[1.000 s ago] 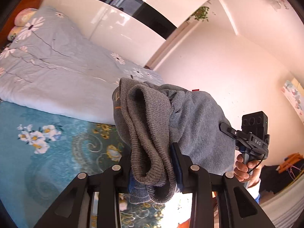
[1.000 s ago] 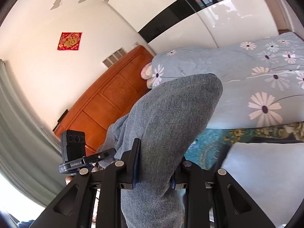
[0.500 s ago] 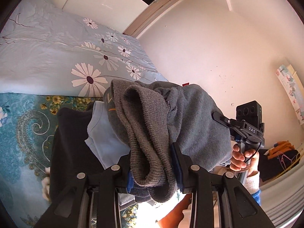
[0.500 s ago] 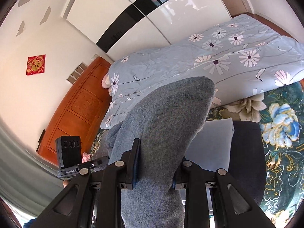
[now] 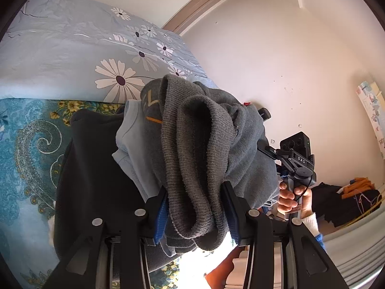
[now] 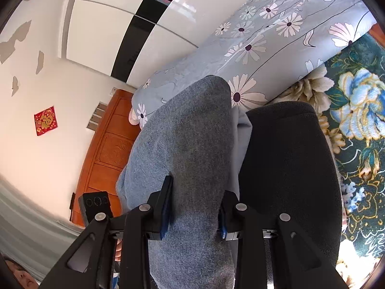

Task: Fold clothes
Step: 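Lift the folded sweatshirt with both grippers and carry it onto the clothes stack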

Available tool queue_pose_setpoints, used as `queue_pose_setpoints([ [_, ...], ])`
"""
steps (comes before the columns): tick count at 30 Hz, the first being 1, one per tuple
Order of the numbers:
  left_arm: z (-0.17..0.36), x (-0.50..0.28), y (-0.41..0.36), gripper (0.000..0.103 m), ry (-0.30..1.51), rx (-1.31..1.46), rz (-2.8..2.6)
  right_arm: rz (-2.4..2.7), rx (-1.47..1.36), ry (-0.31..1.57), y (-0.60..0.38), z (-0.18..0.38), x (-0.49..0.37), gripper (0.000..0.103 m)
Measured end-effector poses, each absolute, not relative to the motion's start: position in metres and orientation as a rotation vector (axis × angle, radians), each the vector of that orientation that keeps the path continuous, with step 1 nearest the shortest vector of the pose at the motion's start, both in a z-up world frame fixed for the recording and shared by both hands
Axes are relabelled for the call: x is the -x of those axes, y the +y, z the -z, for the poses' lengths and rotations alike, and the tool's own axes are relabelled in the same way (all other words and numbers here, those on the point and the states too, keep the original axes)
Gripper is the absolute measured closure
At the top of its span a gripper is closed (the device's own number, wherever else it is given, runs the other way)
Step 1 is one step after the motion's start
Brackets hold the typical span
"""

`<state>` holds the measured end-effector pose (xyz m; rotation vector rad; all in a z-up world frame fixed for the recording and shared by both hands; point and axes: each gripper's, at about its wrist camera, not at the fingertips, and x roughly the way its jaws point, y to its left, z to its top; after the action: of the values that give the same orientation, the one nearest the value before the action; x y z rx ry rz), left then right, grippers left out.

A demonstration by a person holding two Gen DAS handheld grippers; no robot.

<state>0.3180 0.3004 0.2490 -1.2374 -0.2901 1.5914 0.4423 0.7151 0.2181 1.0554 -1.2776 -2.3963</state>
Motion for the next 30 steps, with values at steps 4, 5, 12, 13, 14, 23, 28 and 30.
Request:
queue_pose_setpoints([
  [4, -0.259, -0.311, 0.296, 0.055, -0.259, 1.210, -1.629, 2.481, -1.089, -1.180, 0.713, -0.240, -0.451, 0.067],
  [5, -0.262, -0.310, 0.294, 0.054, -0.261, 1.204, -1.644, 2.503, -1.095, -1.159, 0.714, -0.246, -0.454, 0.067],
  [12, -0.307, -0.320, 0.290, 0.052, -0.159, 1.024, -1.801, 2.702, -1.190, -0.920, 0.696, -0.282, -0.459, 0.067],
  [13, -0.316, -0.323, 0.291, 0.052, -0.130, 0.989, -1.826, 2.746, -1.204, -0.868, 0.690, -0.287, -0.457, 0.066],
  [14, -0.323, -0.329, 0.296, 0.052, -0.097, 0.956, -1.835, 2.789, -1.218, -0.815, 0.685, -0.292, -0.456, 0.066],
  [23, -0.306, -0.346, 0.353, 0.050, 0.150, 0.945, -1.827, 2.913, -1.128, -0.392, 0.623, -0.318, -0.434, 0.066],
  [28, -0.285, -0.330, 0.355, 0.050, 0.112, 1.000, -1.831, 2.880, -1.240, -0.318, 0.617, -0.288, -0.404, 0.065],
  [30, -0.281, -0.327, 0.358, 0.050, 0.123, 1.009, -1.836, 2.859, -1.248, -0.390, 0.624, -0.276, -0.398, 0.065],
])
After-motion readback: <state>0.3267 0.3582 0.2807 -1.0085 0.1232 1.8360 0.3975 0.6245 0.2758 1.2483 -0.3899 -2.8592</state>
